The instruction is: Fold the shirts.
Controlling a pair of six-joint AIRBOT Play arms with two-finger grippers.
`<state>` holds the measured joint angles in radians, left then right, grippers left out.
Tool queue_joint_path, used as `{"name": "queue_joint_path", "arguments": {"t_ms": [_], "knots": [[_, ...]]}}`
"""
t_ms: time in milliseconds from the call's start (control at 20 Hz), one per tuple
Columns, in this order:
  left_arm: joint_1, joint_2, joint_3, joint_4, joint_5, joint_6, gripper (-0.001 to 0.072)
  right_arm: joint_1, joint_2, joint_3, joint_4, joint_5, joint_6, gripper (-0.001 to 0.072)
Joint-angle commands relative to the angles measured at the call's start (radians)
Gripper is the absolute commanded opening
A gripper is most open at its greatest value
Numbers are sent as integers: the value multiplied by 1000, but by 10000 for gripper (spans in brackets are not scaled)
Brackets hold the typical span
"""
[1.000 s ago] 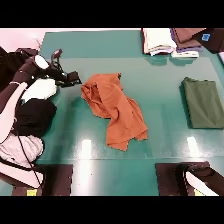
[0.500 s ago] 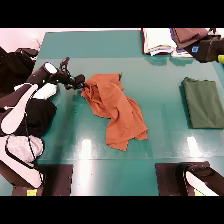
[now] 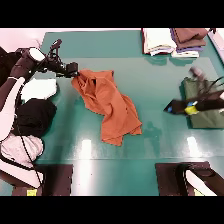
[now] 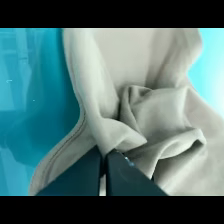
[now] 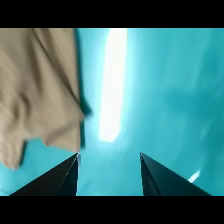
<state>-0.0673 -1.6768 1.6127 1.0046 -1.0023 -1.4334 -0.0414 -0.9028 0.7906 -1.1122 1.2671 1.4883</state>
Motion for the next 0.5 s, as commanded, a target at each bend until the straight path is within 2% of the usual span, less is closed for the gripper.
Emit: {"name": "queue_joint_path", "arguments": {"t_ms": [0,150,450], "knots": [[2,10,6,16,-23,6,24,29,-97,-232,211,-161,-99,437],[2,10,6,16,-31,5,23,127,-224,-219,338,-252,-163,437],[2,10,7,16,-32,5,23,283,-444,-25,330,-275,-167,426]]}}
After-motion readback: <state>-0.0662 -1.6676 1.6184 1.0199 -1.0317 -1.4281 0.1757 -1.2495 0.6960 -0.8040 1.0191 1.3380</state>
